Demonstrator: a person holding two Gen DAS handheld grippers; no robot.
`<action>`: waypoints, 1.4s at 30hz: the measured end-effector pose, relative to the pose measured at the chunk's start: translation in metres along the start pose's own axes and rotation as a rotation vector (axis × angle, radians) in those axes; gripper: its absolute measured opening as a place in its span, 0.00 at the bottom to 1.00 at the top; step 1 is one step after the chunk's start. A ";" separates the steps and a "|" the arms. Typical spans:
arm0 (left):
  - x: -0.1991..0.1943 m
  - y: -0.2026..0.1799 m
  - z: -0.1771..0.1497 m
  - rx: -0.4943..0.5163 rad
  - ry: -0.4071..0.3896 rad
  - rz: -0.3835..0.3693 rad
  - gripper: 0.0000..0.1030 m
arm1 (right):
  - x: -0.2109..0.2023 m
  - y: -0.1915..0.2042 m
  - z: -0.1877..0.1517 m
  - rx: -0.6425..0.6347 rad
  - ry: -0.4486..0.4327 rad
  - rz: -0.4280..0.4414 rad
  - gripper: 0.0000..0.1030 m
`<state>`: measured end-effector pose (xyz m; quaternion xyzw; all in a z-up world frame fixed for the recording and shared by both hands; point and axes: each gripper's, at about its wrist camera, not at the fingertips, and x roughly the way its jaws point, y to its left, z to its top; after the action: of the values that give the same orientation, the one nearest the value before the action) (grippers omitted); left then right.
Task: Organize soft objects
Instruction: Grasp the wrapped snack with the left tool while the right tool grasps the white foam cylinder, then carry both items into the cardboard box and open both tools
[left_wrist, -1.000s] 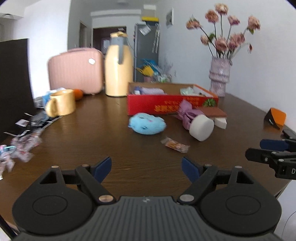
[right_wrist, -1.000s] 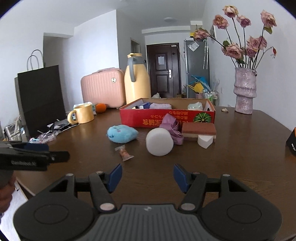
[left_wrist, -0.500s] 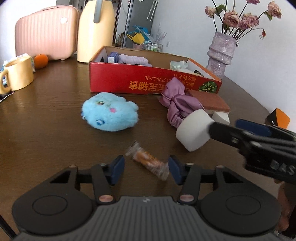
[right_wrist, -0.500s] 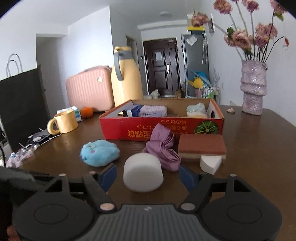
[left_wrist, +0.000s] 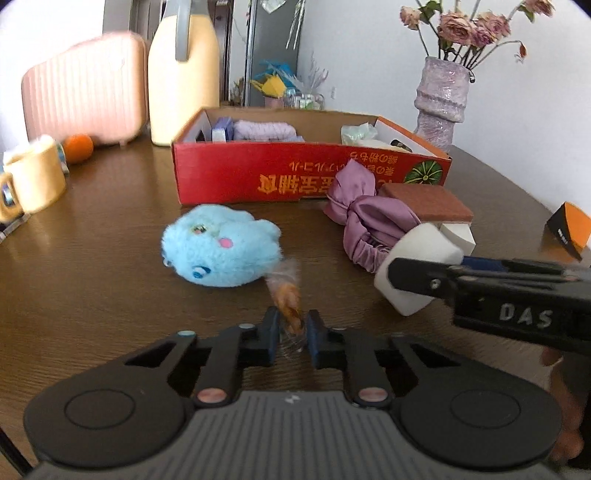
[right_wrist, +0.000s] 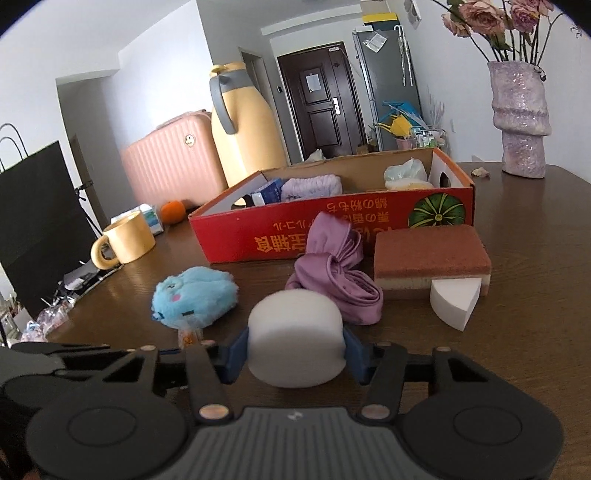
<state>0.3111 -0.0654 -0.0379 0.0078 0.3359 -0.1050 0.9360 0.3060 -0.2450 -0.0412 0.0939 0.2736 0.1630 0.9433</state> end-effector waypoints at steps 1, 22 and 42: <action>-0.003 -0.002 -0.001 0.013 -0.010 0.008 0.13 | -0.005 0.000 0.000 -0.004 -0.007 0.002 0.51; -0.131 0.000 -0.028 0.048 -0.218 -0.063 0.12 | -0.107 0.030 -0.028 0.012 -0.115 -0.038 0.52; 0.106 0.044 0.224 0.021 0.002 -0.042 0.12 | 0.128 -0.043 0.226 0.147 0.040 0.051 0.52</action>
<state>0.5402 -0.0612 0.0662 0.0110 0.3356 -0.1280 0.9332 0.5425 -0.2586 0.0731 0.1664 0.3011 0.1683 0.9238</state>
